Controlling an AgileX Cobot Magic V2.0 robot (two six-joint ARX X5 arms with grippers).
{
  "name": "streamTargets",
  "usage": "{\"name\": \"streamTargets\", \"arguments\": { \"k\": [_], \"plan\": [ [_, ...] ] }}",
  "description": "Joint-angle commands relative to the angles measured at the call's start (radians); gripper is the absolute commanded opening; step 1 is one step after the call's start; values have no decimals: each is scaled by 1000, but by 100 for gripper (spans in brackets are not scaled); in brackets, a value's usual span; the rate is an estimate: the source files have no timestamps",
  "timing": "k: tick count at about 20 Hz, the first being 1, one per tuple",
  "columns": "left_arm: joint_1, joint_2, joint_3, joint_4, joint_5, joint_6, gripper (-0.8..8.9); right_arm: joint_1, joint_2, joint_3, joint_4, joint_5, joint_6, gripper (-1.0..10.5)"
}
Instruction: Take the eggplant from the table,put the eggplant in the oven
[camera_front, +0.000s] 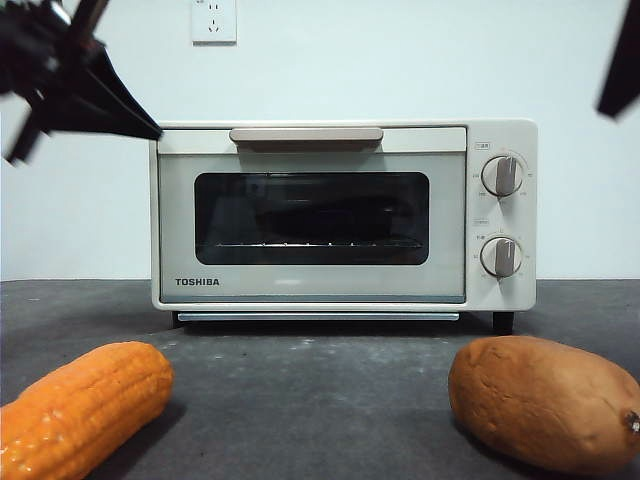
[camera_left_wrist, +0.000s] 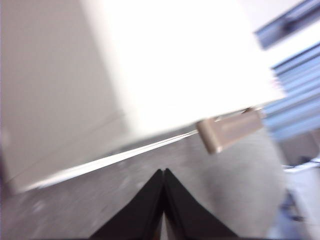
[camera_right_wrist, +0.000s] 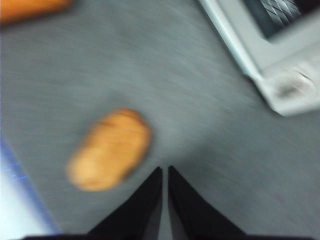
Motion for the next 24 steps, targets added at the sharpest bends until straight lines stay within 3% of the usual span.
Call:
{"name": "streamTargets", "arguments": {
  "k": [1,5,8,12,15,18,24],
  "plan": [
    [-36,-101,14,-140,-170,164,6,-62,7,-29,64,21,30,4],
    [-103,-245,-3,-250,-400,267,6,-214,-6,-86,212,13,69,4],
    [-156,-401,-103,-212,-496,258,6,-378,-34,-172,401,-43,124,4],
    [-167,-592,-340,-83,-584,206,6,-505,-118,-345,638,-111,167,4],
    [-167,-718,-495,-3,-690,146,6,-522,-181,-485,829,-114,167,4],
    [-167,-798,-538,-24,-689,38,6,-522,-204,-556,891,-107,167,4],
    [-167,-805,-538,-10,-689,37,6,-522,-202,-556,904,-107,165,4]
  ]
}}
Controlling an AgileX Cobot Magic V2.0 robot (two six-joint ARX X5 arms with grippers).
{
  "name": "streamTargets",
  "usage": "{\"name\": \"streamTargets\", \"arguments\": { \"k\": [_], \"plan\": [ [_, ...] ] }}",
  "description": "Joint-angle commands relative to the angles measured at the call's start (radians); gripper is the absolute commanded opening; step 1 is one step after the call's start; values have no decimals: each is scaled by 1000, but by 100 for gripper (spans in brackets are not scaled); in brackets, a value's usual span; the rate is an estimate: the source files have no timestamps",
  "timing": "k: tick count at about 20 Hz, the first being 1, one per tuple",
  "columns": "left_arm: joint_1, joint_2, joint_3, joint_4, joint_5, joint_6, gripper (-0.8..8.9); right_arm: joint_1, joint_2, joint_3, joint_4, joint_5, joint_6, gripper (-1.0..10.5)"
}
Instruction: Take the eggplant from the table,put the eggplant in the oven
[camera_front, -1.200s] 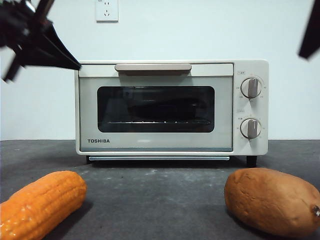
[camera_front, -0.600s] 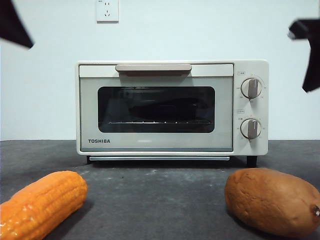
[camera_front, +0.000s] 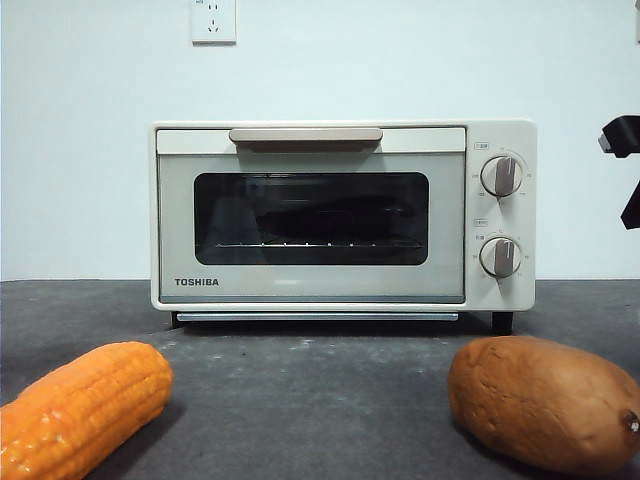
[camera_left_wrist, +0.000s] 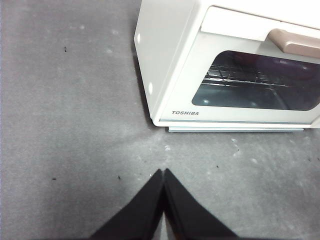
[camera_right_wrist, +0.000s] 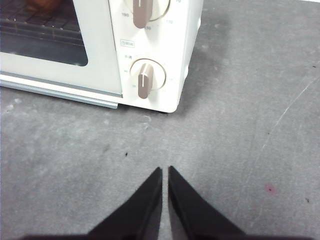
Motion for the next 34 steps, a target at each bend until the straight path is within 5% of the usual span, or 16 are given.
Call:
{"name": "streamTargets", "arguments": {
  "k": [1,6,10,13,16,22,34],
  "plan": [
    [-3,4,13,12,-3,-8,6,7,3,6,16,5,11,4],
    [-8,-59,13,3,-15,-5,6,7,3,6,16,5,11,4],
    [13,-261,-3,8,-21,207,6,7,3,6,16,5,12,4],
    [74,-393,-110,118,-49,272,6,7,3,6,16,5,11,4],
    [141,-492,-277,261,-56,277,6,7,3,6,16,5,11,4],
    [176,-568,-446,264,-56,277,6,7,3,6,16,5,12,4],
    [177,-568,-460,209,-56,277,6,7,3,6,16,5,12,4]
  ]
}}
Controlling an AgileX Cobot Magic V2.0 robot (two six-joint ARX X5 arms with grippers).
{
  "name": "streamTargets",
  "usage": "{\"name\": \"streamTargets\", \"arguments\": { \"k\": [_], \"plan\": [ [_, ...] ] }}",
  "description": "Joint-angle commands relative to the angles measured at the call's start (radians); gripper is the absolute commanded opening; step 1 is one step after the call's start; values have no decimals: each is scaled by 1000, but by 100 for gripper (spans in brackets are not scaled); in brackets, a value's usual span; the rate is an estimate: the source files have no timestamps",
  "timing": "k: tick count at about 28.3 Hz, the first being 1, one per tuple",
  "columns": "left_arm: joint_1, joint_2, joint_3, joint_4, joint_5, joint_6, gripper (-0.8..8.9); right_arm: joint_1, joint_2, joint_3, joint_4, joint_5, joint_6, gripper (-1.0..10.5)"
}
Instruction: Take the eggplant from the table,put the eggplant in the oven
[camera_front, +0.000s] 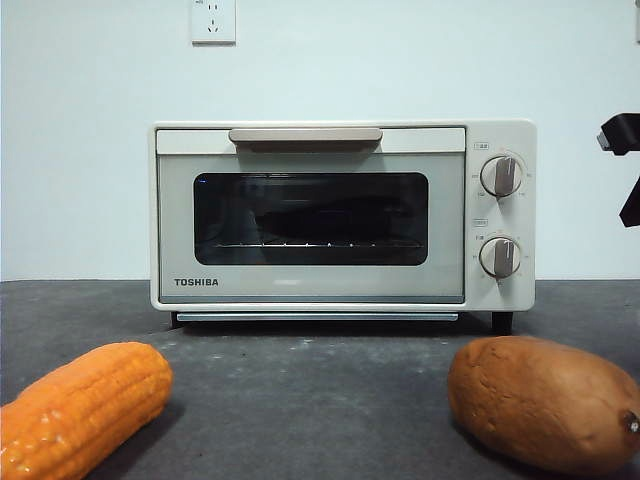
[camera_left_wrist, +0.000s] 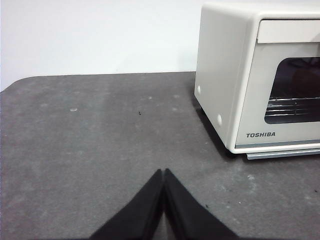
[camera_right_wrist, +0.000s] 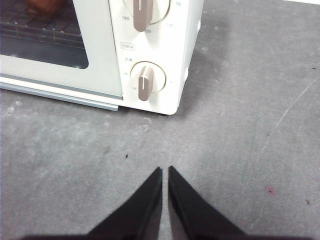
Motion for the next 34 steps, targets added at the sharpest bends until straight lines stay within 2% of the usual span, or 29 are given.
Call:
{"name": "streamTargets", "arguments": {
  "k": [1,5,7,9,12,15,20,31,34],
  "plan": [
    [2,-1,-27,14,-3,12,6,7,3,6,10,4,11,4],
    [2,-1,-27,14,-3,12,6,7,-32,6,-6,5,3,4],
    [2,-1,-27,14,-3,12,6,-11,-140,6,-31,45,-48,4],
    [2,-1,-27,14,-3,12,6,-64,-281,6,-34,69,-118,4],
    [2,-1,-27,14,-3,12,6,-209,-456,6,-36,66,-130,4],
    [2,-1,-27,14,-3,12,6,-348,-554,6,-74,-11,-132,4],
    [2,-1,-27,14,-3,12,6,-448,-602,-13,-161,-170,-142,4],
    [2,-1,-27,14,-3,12,6,-475,-664,-219,-155,-309,-143,4],
    [2,-1,-27,14,-3,12,6,-475,-664,-263,-156,-331,-116,4]
  ]
}}
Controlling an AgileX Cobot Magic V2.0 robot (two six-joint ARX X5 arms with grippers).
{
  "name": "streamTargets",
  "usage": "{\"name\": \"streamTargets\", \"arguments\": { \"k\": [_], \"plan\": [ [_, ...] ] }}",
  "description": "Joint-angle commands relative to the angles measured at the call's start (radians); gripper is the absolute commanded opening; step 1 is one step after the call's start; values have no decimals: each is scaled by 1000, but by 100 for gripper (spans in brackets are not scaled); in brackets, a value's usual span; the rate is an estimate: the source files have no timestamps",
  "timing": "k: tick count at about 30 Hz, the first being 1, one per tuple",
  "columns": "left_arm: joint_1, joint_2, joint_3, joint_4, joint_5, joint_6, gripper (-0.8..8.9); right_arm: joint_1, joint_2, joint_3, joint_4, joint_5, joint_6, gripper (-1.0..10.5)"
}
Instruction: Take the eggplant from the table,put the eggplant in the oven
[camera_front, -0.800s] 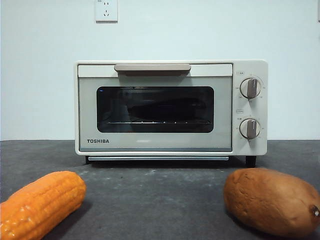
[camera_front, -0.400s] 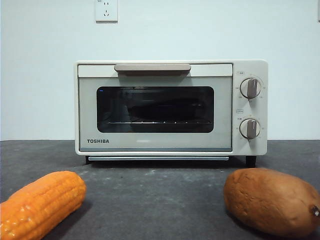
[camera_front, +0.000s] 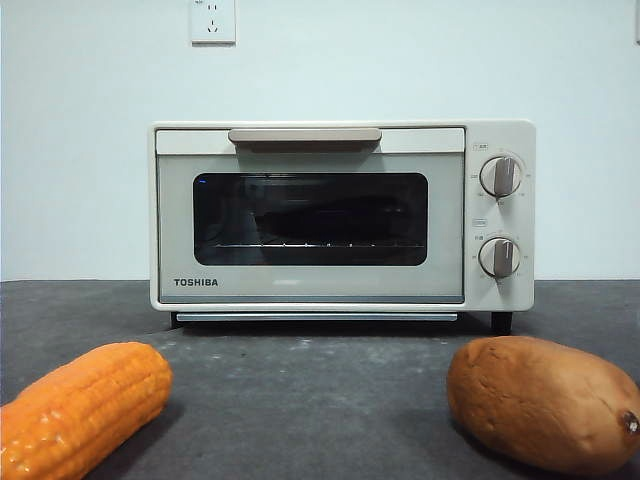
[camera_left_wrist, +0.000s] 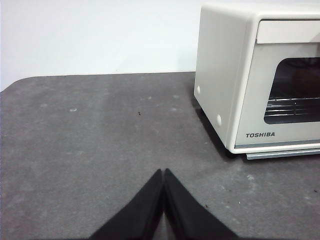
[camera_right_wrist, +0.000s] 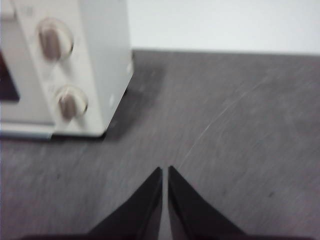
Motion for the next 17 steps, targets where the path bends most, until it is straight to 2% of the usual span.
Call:
{"name": "streamTargets", "arguments": {
  "k": [1,17],
  "plan": [
    [2,-1,-27,14,-3,12,6,-1,-1,-23,14,-10,22,4],
    [2,-1,-27,16,-3,12,6,0,-2,-22,124,16,21,4]
  ]
}}
